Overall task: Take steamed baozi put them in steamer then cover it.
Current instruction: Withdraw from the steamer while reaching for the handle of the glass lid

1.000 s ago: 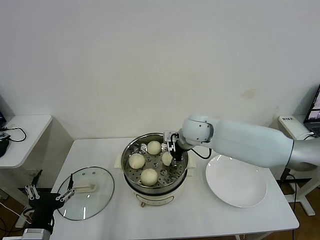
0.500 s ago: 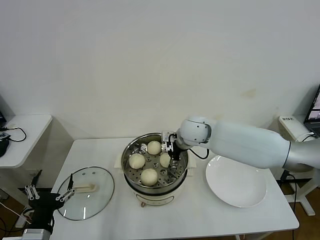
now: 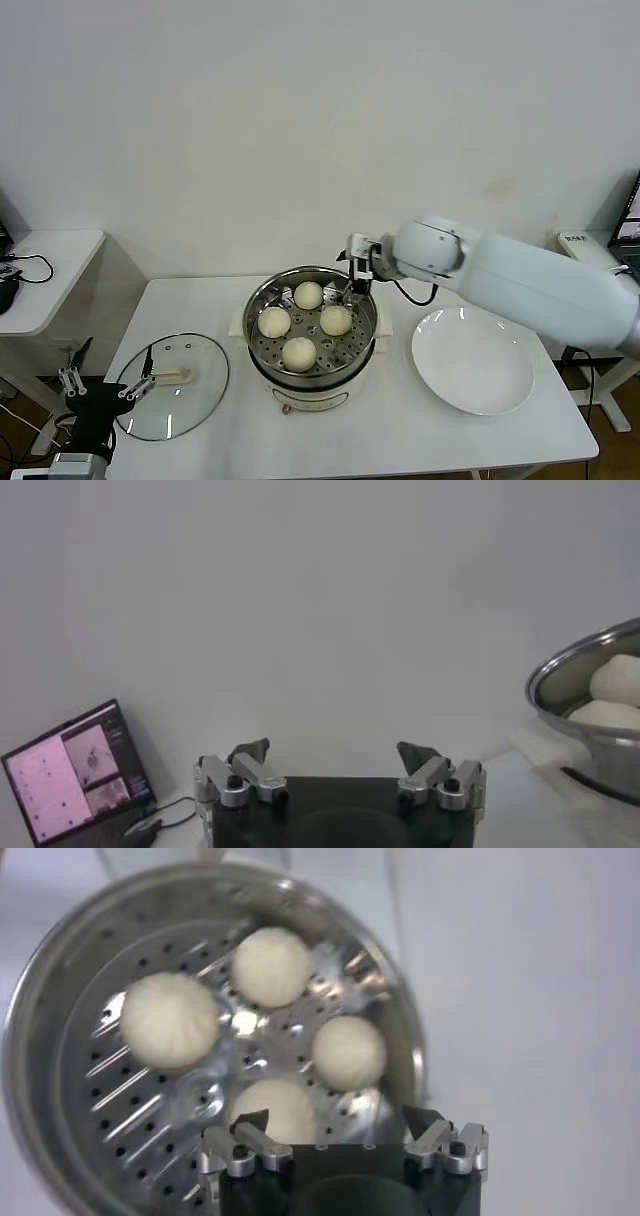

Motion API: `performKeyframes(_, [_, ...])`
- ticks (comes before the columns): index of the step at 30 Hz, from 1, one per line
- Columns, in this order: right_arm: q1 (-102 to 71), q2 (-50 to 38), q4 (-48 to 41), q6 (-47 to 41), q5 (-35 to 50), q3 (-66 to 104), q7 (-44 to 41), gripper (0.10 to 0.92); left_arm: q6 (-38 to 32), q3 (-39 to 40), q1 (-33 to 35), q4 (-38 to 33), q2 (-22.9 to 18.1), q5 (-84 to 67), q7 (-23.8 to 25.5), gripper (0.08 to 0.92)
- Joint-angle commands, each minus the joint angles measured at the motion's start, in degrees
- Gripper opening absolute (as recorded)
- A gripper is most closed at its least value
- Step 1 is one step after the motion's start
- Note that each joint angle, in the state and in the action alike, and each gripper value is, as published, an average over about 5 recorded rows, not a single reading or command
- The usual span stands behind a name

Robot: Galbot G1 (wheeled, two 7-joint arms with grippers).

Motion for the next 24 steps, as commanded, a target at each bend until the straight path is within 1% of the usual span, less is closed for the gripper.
performKeyframes(1, [-40.7, -9.1, 6.1, 26.3, -1.2, 38.2, 31.0, 0.823, -3.0, 1.1, -0.7, 1.9, -0.1, -0.8, 0.4, 0.823])
performKeyframes(4, [-56.4, -4.1, 6.0, 33.8, -6.4, 56.6, 29.6, 0.823, -4.4, 2.2, -1.0, 3.1, -0.3, -0.3, 0.5, 0.823])
performKeyframes(7, [-69.4, 3.0, 6.0, 39.7, -10.0, 71.7, 25.5, 0.823, -7.2, 3.4, -1.5, 4.7, -0.5, -0.7, 0.2, 0.823])
performKeyframes(11, [-81.6, 14.6, 5.9, 45.4, -13.1, 87.7, 17.8, 0.823, -10.2, 4.4, -2.5, 8.0, -0.4, 0.2, -0.3, 0.823])
performKeyframes(14, [-88.2, 23.8, 5.4, 48.7, -13.7, 96.7, 13.8, 0.823, -11.7, 4.5, -3.4, 11.4, 0.0, 5.6, -0.6, 0.823])
performKeyframes(18, [-94.3, 31.1, 5.6, 50.0, -14.4, 101.7, 12.5, 0.823, -12.4, 3.5, -4.1, 15.0, 1.1, 18.2, -0.9, 0.823])
performKeyframes(21, [-97.9, 33.7, 6.5, 49.0, -15.0, 102.5, 13.3, 0.823, -13.0, 1.5, -3.4, 17.8, 2.9, 30.5, -1.9, 0.823])
performKeyframes(24, [-101.0, 34.9, 8.0, 47.0, -14.8, 102.3, 13.8, 0.823, -14.8, -1.1, -1.1, 19.9, 4.4, 43.5, -3.3, 0.823])
